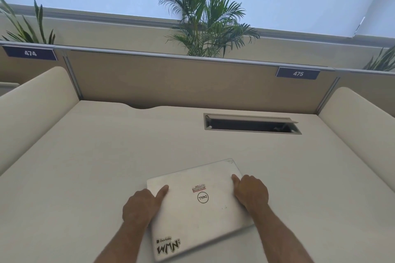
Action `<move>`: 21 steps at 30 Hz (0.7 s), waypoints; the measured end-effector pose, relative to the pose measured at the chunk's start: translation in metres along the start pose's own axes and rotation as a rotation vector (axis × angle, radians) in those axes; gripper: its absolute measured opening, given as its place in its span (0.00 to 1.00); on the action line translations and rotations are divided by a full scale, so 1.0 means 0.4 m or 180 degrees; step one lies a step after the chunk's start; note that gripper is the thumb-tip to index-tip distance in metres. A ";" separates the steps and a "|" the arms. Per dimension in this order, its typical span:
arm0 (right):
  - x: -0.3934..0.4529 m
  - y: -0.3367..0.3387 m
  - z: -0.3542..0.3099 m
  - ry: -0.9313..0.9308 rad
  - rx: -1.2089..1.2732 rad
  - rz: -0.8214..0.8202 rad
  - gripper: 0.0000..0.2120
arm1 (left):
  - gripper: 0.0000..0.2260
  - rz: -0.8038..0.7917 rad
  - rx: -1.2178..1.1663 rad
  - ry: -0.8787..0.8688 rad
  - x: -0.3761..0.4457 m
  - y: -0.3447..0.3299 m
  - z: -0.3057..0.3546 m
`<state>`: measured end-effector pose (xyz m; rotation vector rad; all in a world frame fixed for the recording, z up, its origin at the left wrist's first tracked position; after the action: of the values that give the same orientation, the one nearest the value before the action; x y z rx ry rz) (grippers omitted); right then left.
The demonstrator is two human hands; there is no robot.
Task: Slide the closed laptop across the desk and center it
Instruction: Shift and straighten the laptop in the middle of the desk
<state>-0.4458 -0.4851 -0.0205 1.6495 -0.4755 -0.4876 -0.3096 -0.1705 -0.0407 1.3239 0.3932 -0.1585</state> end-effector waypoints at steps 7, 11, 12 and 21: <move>0.007 -0.002 0.002 0.0149 -0.0083 0.0030 0.26 | 0.40 0.0129 0.0162 -0.0106 0.008 0.000 0.000; 0.003 -0.009 0.009 0.0207 -0.0124 0.0159 0.25 | 0.40 0.0184 0.0196 -0.0171 0.003 0.005 -0.001; 0.003 -0.009 0.012 0.0228 -0.0153 0.0202 0.25 | 0.40 0.0225 0.0200 -0.0205 0.001 0.007 -0.002; 0.002 -0.025 0.114 0.0382 -0.0181 0.0430 0.20 | 0.28 0.0920 -0.0010 -0.0777 0.013 0.030 -0.045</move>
<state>-0.4706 -0.5215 -0.0360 1.5703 -0.4761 -0.2976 -0.3043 -0.1496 -0.0353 1.3253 -0.0061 -0.0756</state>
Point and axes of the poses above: each hand's wrist, its own x-axis towards the middle knuckle, its own y-axis out of the back of the hand, z = x × y, the point moved 5 cm from there along x, towards the middle knuckle, and after that the axes turned 13 degrees about y, right-handed, at the moved point
